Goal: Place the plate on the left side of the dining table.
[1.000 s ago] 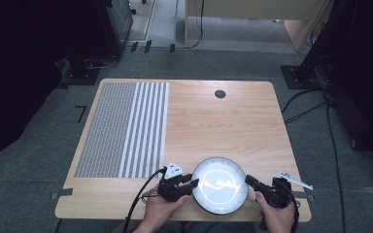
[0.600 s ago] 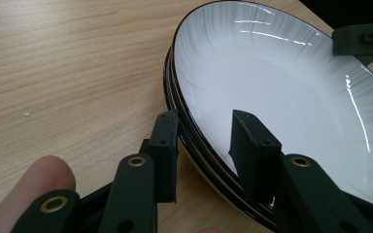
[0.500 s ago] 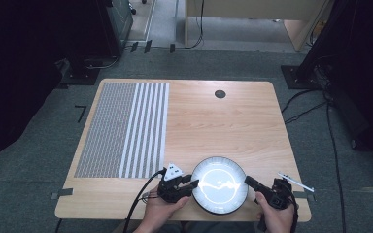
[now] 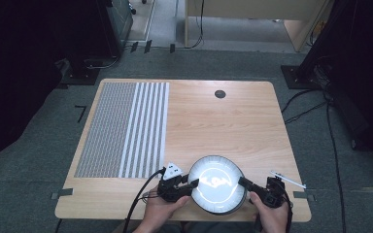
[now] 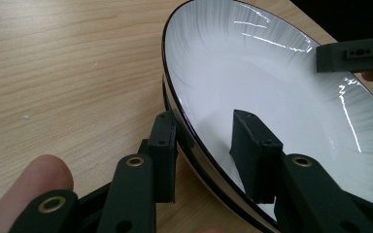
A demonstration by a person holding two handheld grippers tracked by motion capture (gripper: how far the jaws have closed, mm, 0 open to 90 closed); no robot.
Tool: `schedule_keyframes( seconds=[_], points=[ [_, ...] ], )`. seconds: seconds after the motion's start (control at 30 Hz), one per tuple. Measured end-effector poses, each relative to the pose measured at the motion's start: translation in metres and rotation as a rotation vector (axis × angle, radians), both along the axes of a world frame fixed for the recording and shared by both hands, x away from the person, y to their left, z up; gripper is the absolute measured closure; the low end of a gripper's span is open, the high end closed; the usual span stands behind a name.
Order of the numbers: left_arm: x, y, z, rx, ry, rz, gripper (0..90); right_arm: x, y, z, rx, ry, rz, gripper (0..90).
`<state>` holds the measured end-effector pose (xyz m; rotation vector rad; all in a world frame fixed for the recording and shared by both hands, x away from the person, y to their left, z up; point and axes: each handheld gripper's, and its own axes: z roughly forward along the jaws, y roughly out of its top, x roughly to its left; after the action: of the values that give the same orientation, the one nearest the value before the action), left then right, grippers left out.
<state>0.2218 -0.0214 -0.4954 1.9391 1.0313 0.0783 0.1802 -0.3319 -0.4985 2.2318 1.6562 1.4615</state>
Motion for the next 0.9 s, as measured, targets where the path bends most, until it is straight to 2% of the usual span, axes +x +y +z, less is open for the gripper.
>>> schedule_keyframes(
  seconds=[0.17,0.23,0.33,0.4,0.43,0.73,0.9],
  points=[
    [-0.0003,-0.0004,0.0004,0.002,0.000,0.006,63.8,0.0009,-0.0005,0.0005,-0.012,0.014,0.005,85.9],
    [-0.0004,-0.0005,0.0006,0.002,0.001,0.008,64.2,0.0014,-0.0016,0.0000,-0.003,0.016,0.003,86.1],
    [-0.0001,-0.0004,0.0007,-0.003,0.007,0.011,64.5,0.0017,-0.0043,-0.0018,0.043,0.021,-0.005,85.7],
    [0.0000,-0.0005,0.0009,-0.004,0.008,0.012,64.6,0.0016,-0.0075,-0.0037,0.103,0.033,-0.013,85.0],
    [-0.0001,-0.0006,0.0010,-0.003,0.009,0.013,64.6,0.0016,-0.0085,-0.0045,0.117,0.031,-0.015,84.8],
    [-0.0003,-0.0002,0.0031,-0.001,0.018,0.013,64.7,0.0010,-0.0077,-0.0040,0.158,0.034,-0.037,83.4],
    [-0.0011,-0.0002,0.0043,0.005,0.019,0.013,64.8,0.0004,-0.0062,-0.0021,0.163,0.032,-0.049,82.8]
  ],
)
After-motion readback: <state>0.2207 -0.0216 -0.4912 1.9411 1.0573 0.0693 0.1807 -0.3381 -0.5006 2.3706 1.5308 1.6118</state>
